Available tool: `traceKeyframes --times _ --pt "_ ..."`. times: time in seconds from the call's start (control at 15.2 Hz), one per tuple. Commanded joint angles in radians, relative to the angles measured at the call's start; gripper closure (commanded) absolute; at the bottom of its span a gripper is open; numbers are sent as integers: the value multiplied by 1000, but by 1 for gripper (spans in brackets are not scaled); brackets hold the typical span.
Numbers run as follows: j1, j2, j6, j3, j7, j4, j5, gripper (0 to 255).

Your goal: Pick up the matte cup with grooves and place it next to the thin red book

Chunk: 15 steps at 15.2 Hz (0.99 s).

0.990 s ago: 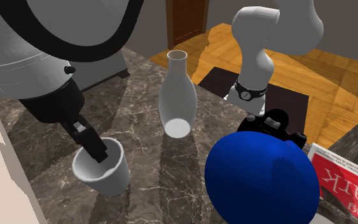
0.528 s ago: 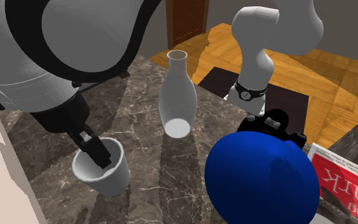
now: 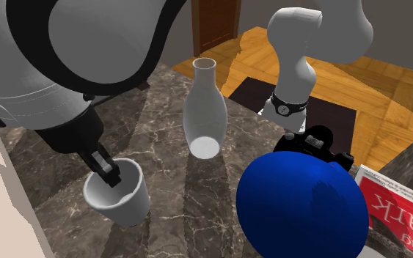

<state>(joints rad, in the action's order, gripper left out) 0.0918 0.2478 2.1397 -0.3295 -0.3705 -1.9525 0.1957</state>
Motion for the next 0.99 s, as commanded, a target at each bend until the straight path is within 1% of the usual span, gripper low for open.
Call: traceKeyframes --times 0.0,0.33,0.92 --pt "0 0 0 0 0 0 0 255" --pt "0 0 0 0 0 0 0 255" --pt "-5 -53 -105 -8 26 57 -29 255"
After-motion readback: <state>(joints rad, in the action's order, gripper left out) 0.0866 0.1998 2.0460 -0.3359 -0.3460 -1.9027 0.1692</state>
